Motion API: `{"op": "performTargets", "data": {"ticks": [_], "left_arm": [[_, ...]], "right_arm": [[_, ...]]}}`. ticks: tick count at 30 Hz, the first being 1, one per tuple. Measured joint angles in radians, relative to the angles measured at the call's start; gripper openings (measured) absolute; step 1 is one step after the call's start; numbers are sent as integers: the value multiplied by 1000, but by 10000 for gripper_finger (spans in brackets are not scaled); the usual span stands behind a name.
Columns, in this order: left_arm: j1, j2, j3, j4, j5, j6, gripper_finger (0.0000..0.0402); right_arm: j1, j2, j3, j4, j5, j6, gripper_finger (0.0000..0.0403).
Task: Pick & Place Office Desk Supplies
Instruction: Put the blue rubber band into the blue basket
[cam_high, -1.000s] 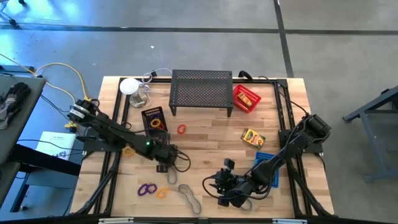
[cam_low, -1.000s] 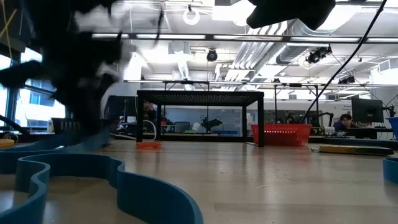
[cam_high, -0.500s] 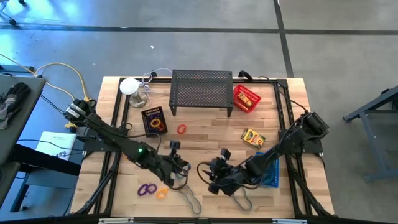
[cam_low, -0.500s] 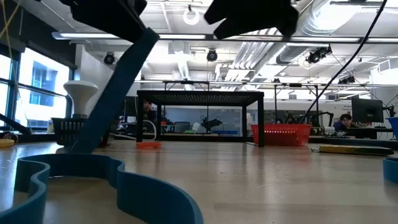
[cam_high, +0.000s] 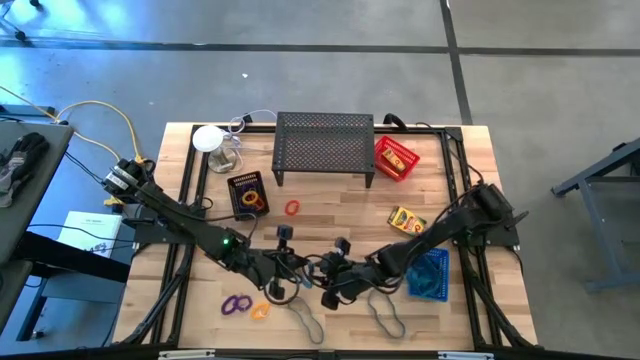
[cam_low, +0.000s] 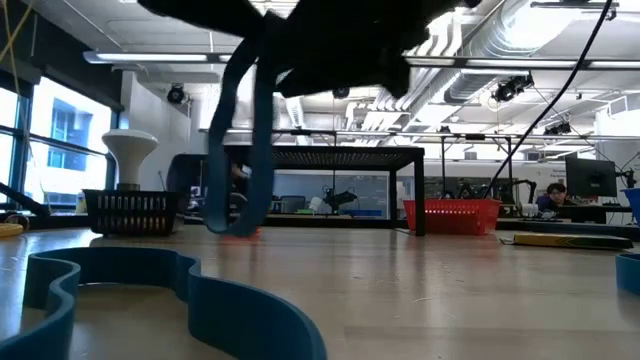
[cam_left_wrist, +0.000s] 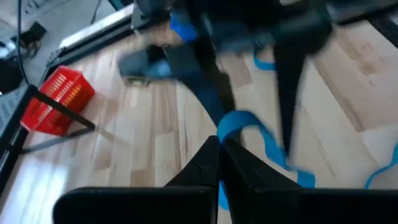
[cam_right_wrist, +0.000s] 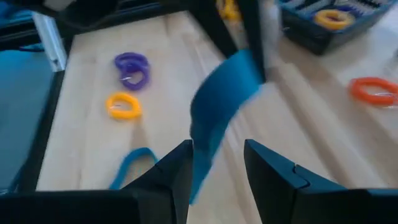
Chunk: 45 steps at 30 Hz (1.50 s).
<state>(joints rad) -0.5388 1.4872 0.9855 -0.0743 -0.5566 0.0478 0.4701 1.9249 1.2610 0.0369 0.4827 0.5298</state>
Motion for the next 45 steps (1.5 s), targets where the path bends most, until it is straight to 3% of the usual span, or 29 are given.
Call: {"op": "performTargets", "data": {"ticks": [8,11,15,18,21,25,33,45], "left_arm": [[0,0,0,13,0,9,1],[0,0,0,14,1,9,1],[0,0,0,13,1,9,1],[0,0,0,14,0,9,2],[0,0,0,16,-11,46,19],[-16,0,0,31,-17,83,72],[-30,-1,1,30,39,-69,173],[-14,-1,0,-21,42,-129,183]], "right_arm": [[-19,27,3,73,-79,-58,123],[-19,27,3,73,-84,-64,92],[-19,27,3,72,-97,-88,21],[-19,27,2,72,-97,-101,5],[-19,27,2,72,-102,-102,3],[-15,27,2,57,-126,-101,3],[39,-87,2,-280,-30,65,3],[290,-385,2,-681,104,435,3]]}}
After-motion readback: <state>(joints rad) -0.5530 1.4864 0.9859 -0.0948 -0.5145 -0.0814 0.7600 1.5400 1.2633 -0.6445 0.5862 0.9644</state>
